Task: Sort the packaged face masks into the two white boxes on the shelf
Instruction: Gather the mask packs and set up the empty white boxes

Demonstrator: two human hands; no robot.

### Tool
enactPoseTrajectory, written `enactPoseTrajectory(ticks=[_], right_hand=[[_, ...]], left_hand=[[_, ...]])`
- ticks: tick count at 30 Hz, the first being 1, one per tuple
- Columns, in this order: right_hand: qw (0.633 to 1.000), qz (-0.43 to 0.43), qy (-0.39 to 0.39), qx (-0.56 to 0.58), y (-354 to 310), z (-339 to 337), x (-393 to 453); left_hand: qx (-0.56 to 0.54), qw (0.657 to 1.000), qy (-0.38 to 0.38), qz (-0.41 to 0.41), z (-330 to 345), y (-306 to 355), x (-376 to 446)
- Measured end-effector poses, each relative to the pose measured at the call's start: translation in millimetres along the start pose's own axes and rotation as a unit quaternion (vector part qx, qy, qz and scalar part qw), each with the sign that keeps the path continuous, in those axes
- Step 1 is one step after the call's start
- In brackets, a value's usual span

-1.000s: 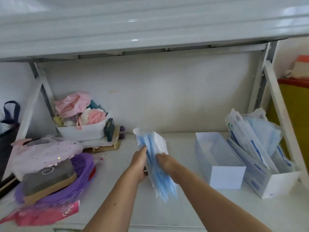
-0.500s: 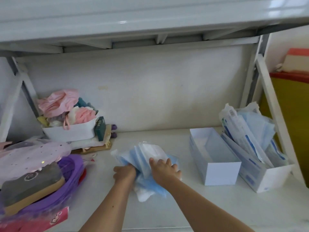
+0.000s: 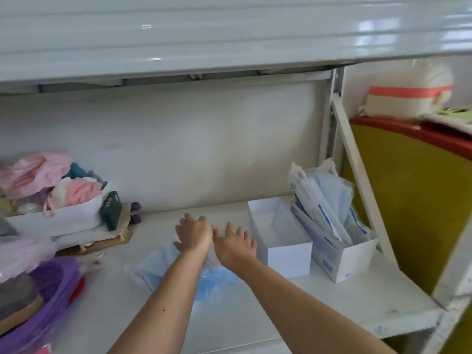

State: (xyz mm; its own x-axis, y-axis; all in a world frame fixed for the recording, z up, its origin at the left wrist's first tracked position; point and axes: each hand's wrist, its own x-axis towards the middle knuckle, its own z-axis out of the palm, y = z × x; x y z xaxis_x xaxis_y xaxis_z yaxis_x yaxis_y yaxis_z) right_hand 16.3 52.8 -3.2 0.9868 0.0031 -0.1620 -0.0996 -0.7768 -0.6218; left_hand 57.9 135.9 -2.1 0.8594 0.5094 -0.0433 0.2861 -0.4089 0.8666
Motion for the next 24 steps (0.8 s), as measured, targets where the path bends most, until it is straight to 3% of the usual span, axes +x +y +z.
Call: enactPoseTrajectory(ticks=[3, 6, 9, 14, 19, 24], right_hand=[[0.999, -0.005, 0.044, 0.009, 18.8, -27.6, 2.1], [0.996, 0.014, 0.085, 0.02, 46.1, -55.8, 11.1], [0.996, 0.052, 0.079, 0.005, 67.8, -76.4, 18.4], [0.992, 0.111, 0.05, -0.03, 85.1, -83.4, 26.3], [0.991, 0.089, 0.036, -0.096, 88.9, -77.3, 32.0], [0.99, 0.076, 0.033, -0.115, 90.1, -75.4, 33.5]], left_hand=[[-0.082, 0.994, -0.062, 0.024, 31.9, 23.5, -20.7], [-0.095, 0.989, -0.095, 0.064, 53.0, 47.2, -48.1], [-0.106, 0.981, -0.134, 0.088, 77.2, 59.9, -66.0], [-0.115, 0.979, -0.163, 0.05, 100.9, 62.9, -75.9], [-0.151, 0.976, -0.155, 0.026, 106.6, 56.2, -66.8], [-0.253, 0.958, -0.128, -0.05, 106.1, 49.8, -52.5]])
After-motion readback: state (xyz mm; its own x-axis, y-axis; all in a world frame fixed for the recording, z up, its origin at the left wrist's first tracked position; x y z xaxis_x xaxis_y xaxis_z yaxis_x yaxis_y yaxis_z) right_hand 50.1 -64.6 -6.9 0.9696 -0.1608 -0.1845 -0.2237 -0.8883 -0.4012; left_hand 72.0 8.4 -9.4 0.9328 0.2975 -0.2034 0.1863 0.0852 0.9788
